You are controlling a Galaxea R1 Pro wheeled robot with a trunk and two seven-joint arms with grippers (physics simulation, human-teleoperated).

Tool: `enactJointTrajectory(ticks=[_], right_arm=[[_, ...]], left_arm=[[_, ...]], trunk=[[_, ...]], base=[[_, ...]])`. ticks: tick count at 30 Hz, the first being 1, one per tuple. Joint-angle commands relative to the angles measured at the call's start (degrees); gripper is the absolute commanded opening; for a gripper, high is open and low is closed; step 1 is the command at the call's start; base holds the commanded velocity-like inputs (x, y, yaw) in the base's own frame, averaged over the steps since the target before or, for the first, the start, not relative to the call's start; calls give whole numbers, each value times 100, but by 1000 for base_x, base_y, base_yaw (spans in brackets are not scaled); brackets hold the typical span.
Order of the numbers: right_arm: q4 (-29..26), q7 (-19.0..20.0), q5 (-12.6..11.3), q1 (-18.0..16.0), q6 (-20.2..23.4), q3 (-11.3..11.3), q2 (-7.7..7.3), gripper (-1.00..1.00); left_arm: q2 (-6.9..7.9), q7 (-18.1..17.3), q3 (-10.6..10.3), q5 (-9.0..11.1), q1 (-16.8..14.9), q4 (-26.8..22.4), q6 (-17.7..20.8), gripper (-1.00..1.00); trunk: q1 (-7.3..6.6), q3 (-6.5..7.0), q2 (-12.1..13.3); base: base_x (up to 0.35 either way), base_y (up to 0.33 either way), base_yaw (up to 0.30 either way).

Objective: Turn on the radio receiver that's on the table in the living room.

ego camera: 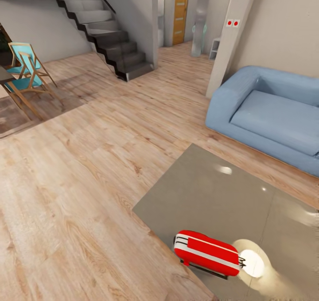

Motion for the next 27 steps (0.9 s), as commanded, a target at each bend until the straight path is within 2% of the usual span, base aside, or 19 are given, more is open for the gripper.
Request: enactJointTrajectory(ticks=[1, 7, 20, 27], right_arm=[[0, 0, 2, 0, -1, 0, 0, 100], [0, 0, 2, 0, 0, 0, -1, 100], [0, -5, 1, 0, 4, 0, -5, 100], [0, -17, 0, 0, 7, -3, 12, 100]], left_arm=[[0, 0, 0, 0, -1, 0, 0, 100], [0, 0, 0, 0, -1, 0, 0, 100], [0, 0, 0, 0, 1, 0, 0, 100], [0, 0, 0, 0, 1, 0, 0, 100]], trunk=[[0, 0, 0], [0, 0, 0], [0, 0, 0], [0, 0, 0]], base=[[0, 0, -215], [0, 0, -128], [0, 0, -14], [0, 0, -148]])
